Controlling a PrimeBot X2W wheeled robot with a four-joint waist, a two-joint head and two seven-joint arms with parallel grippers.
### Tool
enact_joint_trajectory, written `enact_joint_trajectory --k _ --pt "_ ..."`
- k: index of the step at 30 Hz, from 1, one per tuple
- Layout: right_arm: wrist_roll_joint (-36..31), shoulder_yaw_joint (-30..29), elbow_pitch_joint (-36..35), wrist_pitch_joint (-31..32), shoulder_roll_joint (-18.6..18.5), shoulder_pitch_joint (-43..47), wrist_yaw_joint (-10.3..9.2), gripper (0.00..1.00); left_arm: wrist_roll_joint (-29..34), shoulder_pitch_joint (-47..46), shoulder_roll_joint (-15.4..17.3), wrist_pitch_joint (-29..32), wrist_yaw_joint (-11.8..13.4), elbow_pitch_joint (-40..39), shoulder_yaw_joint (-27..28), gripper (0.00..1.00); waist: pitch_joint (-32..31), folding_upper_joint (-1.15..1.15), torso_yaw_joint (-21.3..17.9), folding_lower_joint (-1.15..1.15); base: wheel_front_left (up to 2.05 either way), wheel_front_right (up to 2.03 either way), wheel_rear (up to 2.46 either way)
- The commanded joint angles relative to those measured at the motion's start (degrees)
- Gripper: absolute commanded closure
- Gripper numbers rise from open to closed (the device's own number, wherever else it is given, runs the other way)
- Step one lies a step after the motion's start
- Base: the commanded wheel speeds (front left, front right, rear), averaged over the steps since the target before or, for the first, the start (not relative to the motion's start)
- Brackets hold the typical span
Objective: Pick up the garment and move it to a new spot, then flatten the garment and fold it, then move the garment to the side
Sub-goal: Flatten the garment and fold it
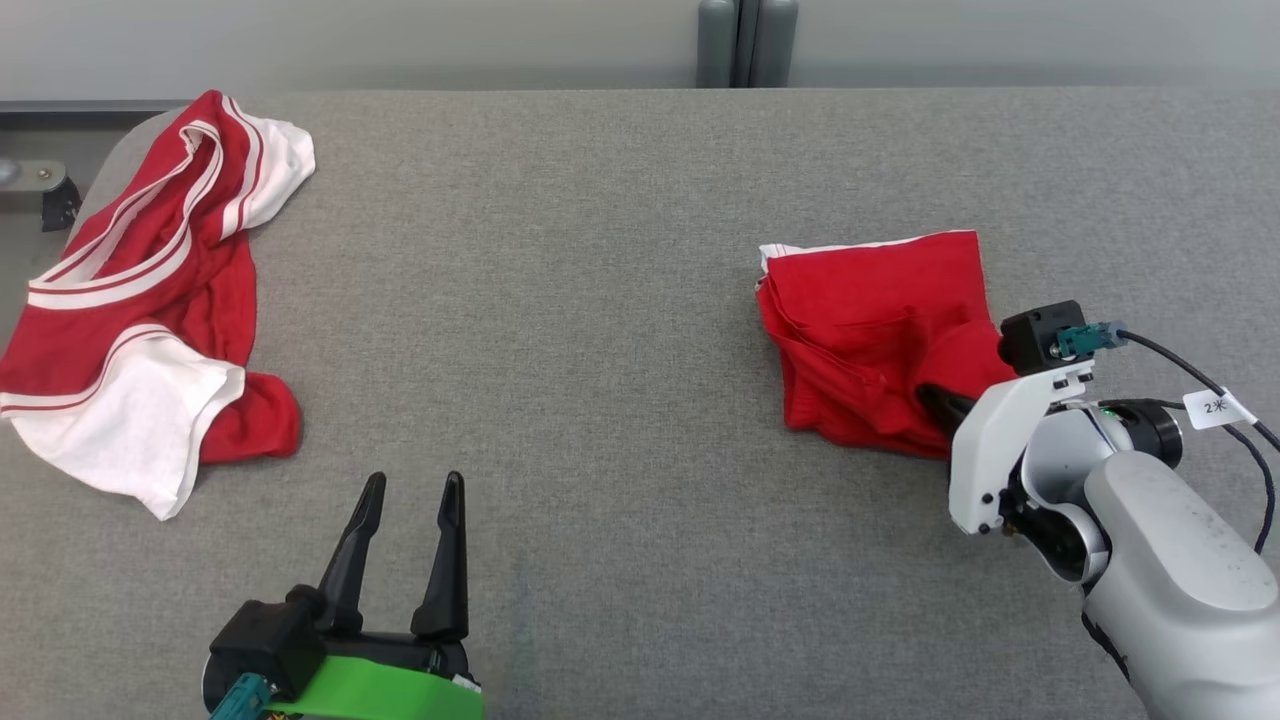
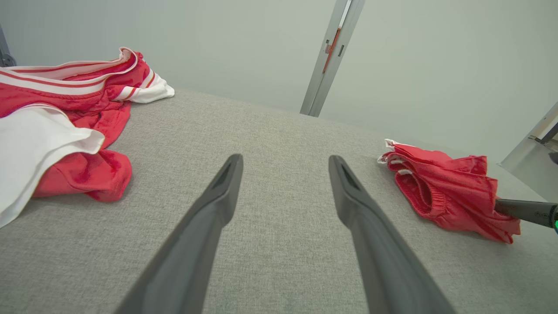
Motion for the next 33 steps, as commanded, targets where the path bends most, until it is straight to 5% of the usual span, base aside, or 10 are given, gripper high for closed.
enact_joint_trajectory --k 1,17,25,33 --pt "1.4 1.1 -0.9 -0.5 -0.4 0.9 -0.08 1.00 0.1 0.5 0.1 0.0 -0.1 -0.2 0.1 0.00 -0.3 0.00 -0.8 0.00 0.00 0.00 0.00" --pt "11.1 14.1 -5.2 -9.7 -3.0 5.8 -0.08 1.00 -0.3 4.1 0.1 0.0 -0.1 0.8 0.6 0.00 -6.2 0.00 -1.5 0.00 0.00 0.00 0.00" --pt "10.8 11.1 -7.7 -14.4 -5.8 4.6 -0.08 1.00 -0.1 6.7 0.1 0.0 -0.1 -0.2 1.5 0.00 -8.5 0.00 -3.0 0.00 0.00 0.00 0.00" --pt "5.4 4.0 -2.0 -15.0 -6.2 -3.0 -0.08 1.00 0.7 2.5 0.1 0.0 -0.1 -1.1 -0.3 0.00 -3.0 0.00 -1.9 0.00 0.00 0.00 0.00"
